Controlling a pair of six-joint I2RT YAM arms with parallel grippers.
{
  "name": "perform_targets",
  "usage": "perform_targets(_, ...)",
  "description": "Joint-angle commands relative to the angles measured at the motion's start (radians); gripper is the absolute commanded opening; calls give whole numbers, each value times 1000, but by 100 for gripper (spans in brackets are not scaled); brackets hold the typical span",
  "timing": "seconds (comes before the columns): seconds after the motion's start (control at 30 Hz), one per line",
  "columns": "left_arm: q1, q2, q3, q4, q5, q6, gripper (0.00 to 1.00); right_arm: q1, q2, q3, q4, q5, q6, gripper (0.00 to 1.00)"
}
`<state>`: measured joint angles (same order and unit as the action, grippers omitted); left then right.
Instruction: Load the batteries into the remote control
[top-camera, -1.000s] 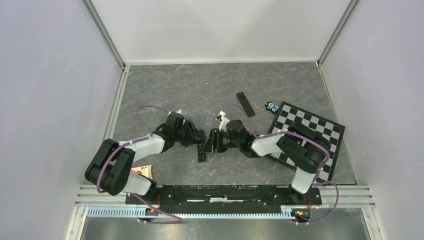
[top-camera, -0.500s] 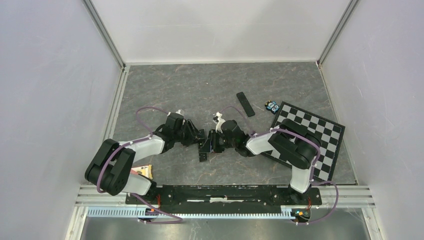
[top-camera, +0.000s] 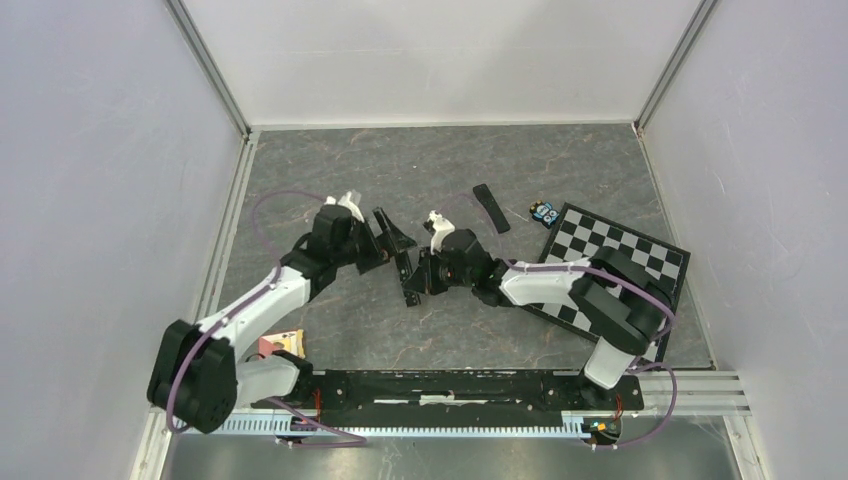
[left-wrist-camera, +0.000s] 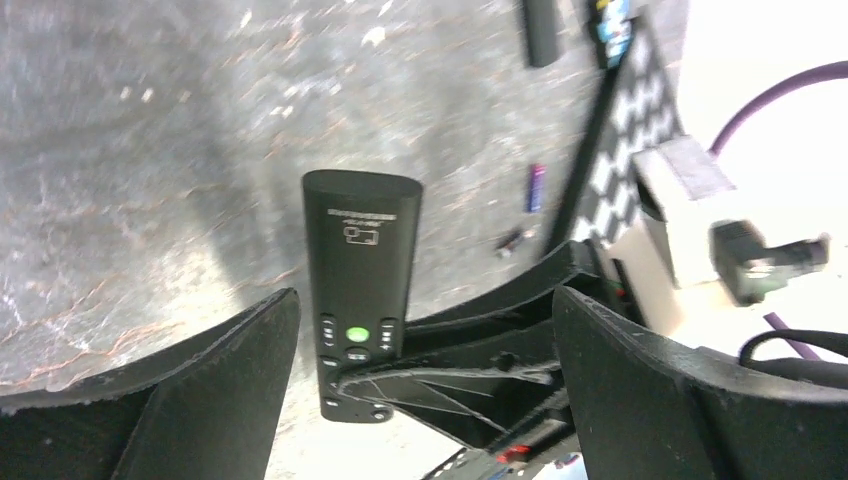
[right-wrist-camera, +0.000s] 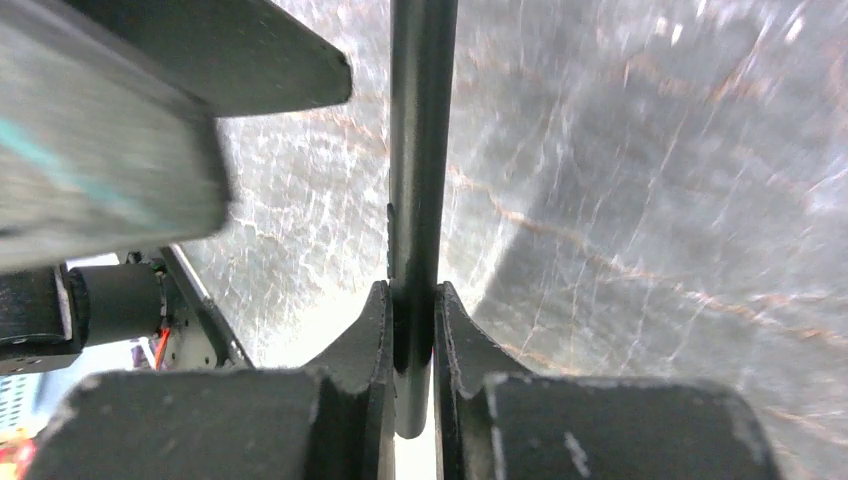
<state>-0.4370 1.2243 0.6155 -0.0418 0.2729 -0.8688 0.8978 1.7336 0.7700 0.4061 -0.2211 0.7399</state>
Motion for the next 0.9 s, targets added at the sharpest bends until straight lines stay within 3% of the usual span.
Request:
perform_targets(0.0,24,-109,138,-132,35,106,100,4,-113,93,-150,155,-251,0)
perform_targets(0.27,110,-184,227,-188,112,56,100,7,-260,49,-107,345,-680,0)
perform_targets(0.57,140,-204,231,-146,225,-47,100,16,-365,-145,290,566,-1179,0)
perform_targets(0.7,141,-199,207,-33,315,-130,100,19,-362,-140,328,530,-1348,0)
perform_targets(0.87,139,-162,208,-20,329,-141,100,31,-380,-137,367,389,-1435,0)
